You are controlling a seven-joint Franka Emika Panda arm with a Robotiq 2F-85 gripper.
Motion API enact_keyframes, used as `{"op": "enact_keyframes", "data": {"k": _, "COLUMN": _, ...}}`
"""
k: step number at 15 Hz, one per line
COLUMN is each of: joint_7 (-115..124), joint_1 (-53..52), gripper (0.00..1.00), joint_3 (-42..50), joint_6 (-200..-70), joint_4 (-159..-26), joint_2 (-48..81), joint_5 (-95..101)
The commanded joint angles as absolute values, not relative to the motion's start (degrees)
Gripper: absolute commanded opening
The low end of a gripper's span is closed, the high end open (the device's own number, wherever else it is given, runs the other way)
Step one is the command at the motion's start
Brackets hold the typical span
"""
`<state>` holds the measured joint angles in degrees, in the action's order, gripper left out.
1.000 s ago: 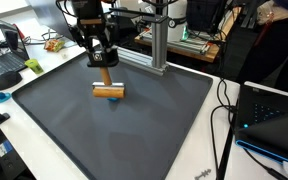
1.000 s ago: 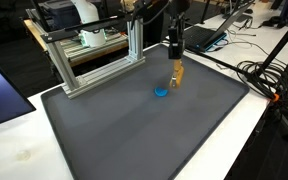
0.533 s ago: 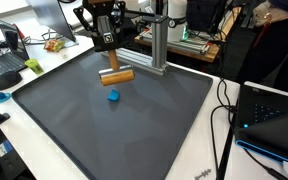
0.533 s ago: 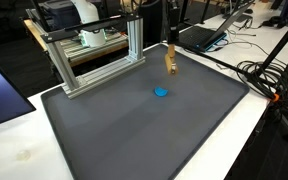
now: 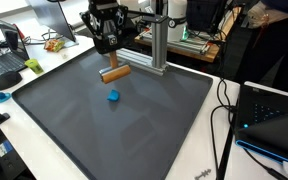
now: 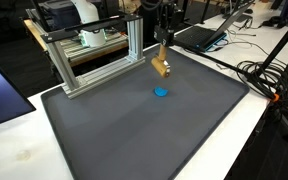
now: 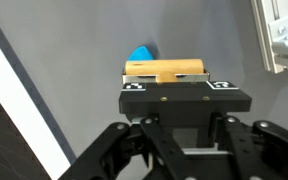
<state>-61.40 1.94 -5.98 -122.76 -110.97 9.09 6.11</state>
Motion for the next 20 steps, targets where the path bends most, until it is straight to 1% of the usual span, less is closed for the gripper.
{"op": "enact_keyframes", "data": {"k": 1, "joint_7": -62.1, "joint_1": 1.0, "gripper": 0.47, "joint_3": -5.0, "joint_6": -122.6, "joint_4": -110.8, "joint_2": 9.2, "joint_5": 7.2}}
{"op": "enact_keyframes", "data": {"k": 8, "joint_7": -63.3, "joint_1": 1.0, "gripper": 0.47, "joint_3": -4.9, "joint_6": -122.6, "joint_4": -110.7, "joint_2": 9.5, "joint_5": 8.1}}
{"op": "enact_keyframes", "data": {"k": 9, "joint_7": -63.8, "joint_1": 0.6, "gripper": 0.22, "joint_3": -5.0, "joint_6": -123.5, "joint_4": -111.2, "joint_2": 9.1, "joint_5": 9.9}}
{"op": "enact_keyframes", "data": {"k": 20, "joint_7": -82.0, "joint_1": -0.3, "gripper": 0.22, "joint_3": -5.6, "joint_6": -129.1, "joint_4": -108.2, "joint_2": 15.4, "joint_5": 13.8}}
